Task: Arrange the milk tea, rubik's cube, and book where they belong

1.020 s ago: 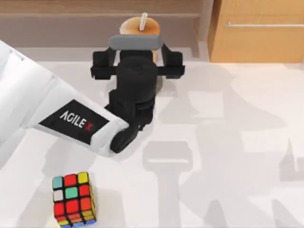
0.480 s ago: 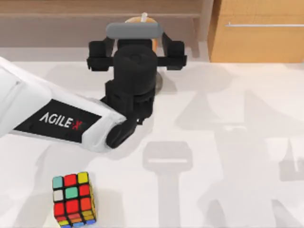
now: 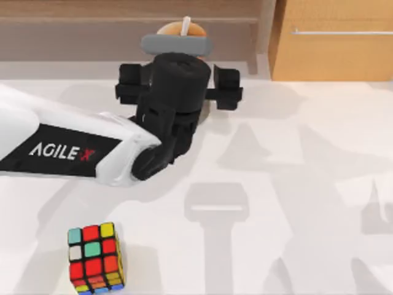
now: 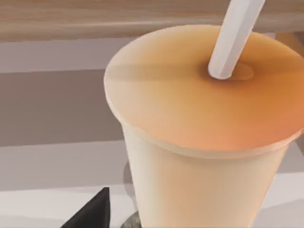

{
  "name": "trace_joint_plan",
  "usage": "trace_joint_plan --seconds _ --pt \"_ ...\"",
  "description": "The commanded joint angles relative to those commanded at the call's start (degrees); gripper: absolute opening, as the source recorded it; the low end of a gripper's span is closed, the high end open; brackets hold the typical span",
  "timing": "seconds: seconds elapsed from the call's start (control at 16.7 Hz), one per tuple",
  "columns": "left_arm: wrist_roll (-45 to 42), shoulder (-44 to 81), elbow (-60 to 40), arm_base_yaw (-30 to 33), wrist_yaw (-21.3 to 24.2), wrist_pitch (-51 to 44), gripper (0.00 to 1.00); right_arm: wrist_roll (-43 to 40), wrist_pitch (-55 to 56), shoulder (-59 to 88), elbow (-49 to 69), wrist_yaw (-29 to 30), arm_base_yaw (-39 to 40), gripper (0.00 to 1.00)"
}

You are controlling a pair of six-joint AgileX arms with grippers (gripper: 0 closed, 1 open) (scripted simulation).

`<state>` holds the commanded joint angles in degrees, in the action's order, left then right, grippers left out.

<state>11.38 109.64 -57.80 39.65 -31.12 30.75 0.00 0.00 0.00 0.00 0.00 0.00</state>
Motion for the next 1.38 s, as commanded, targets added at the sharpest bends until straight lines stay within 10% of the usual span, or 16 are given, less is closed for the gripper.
trace_joint_plan --seconds 0.84,1.38 --pt "27.66 -19.88 -1.35 -5.29 25.87 -82.81 1.00 0.00 0.00 0.00 0.00 0.00 0.00 1.00" --pt "32.71 -25.56 -0.92 -6.76 31.12 -95.41 1.00 0.00 0.00 0.00 0.00 0.00 0.00 1.00"
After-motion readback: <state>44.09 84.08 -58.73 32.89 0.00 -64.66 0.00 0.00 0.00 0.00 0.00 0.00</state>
